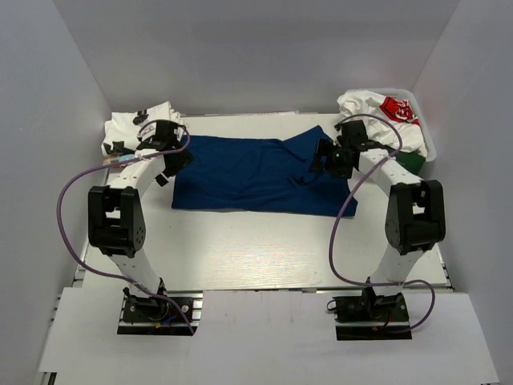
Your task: Fold and stack the t-shirts
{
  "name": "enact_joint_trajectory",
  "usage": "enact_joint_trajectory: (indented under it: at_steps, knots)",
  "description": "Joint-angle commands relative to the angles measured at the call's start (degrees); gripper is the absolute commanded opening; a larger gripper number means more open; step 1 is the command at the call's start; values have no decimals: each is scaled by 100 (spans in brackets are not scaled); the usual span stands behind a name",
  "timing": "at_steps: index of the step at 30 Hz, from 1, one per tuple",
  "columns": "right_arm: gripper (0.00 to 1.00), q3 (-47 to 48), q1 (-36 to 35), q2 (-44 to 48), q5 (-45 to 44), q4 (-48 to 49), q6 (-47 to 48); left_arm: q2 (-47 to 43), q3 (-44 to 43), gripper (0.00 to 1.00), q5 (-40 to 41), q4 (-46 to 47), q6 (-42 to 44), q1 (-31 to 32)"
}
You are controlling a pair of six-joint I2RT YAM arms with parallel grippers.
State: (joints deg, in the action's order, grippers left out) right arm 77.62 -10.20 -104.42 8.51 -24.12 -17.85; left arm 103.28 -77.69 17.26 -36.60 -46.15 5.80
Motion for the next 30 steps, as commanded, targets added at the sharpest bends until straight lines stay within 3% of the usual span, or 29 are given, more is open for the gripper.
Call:
enact_joint_trajectory:
  at_steps: [1,10,24,30]
  knots:
    - [90,-572,-131,466,475,425,0,-545,271,100,-335,363,185,79]
    - [90,-705,-386,10,713,786,-184,-494,702,100,-741,724,352,132]
    - [90,789,-536,-1448,740,1040,-544,139,650,100,-979,1041,528,132]
    - [90,1992,-553,-1959,511,1463,-615,139,597,100,-864,935,528,132]
